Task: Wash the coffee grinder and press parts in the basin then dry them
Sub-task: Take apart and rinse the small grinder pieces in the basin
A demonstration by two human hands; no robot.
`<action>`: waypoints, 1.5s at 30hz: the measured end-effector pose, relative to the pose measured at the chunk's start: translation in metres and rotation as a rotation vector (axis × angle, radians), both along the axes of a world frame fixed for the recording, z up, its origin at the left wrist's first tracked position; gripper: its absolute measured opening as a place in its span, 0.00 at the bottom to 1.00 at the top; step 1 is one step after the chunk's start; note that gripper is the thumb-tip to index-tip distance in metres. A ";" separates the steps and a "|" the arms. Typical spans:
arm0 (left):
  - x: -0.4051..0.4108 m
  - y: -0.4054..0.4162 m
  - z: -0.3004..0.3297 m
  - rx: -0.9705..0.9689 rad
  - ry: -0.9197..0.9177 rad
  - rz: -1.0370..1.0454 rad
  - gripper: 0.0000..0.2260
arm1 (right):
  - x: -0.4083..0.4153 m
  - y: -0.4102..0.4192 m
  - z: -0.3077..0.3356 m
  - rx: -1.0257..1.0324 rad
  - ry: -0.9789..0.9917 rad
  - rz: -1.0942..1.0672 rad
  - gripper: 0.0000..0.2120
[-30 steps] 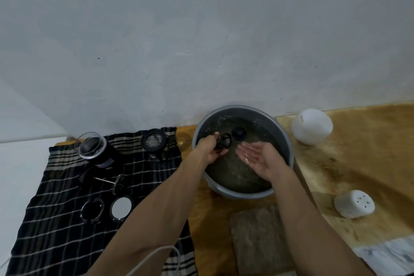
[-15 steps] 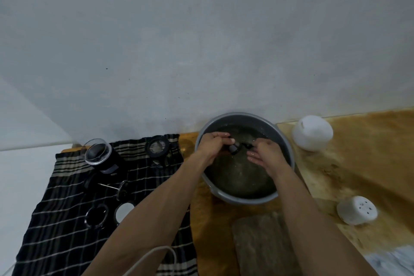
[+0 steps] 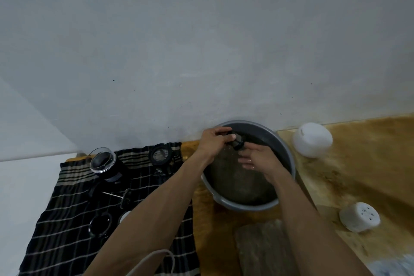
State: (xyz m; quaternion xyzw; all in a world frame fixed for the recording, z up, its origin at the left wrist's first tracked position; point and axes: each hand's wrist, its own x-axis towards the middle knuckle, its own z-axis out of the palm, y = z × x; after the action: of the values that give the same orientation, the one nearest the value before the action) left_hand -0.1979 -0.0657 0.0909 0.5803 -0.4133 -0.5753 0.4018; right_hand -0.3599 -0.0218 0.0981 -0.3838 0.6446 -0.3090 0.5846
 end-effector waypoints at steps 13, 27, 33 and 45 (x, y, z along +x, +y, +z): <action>-0.001 0.013 0.009 -0.041 -0.305 -0.281 0.15 | -0.011 0.008 0.004 -0.167 0.037 -0.166 0.13; 0.005 0.021 0.008 0.078 -0.112 -0.303 0.19 | -0.017 0.006 0.006 -0.098 -0.345 -0.101 0.22; 0.004 0.014 0.045 -0.090 -0.150 -0.297 0.19 | -0.014 -0.003 0.036 -0.227 -0.312 -0.146 0.14; -0.007 0.016 -0.010 0.067 -0.184 -0.207 0.11 | -0.006 0.005 -0.004 -0.140 -0.032 -0.022 0.12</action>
State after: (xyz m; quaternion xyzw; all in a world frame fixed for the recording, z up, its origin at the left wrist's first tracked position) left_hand -0.2050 -0.0500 0.0813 0.5979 -0.4866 -0.5716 0.2809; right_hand -0.3658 -0.0168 0.0940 -0.4117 0.6160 -0.3659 0.5632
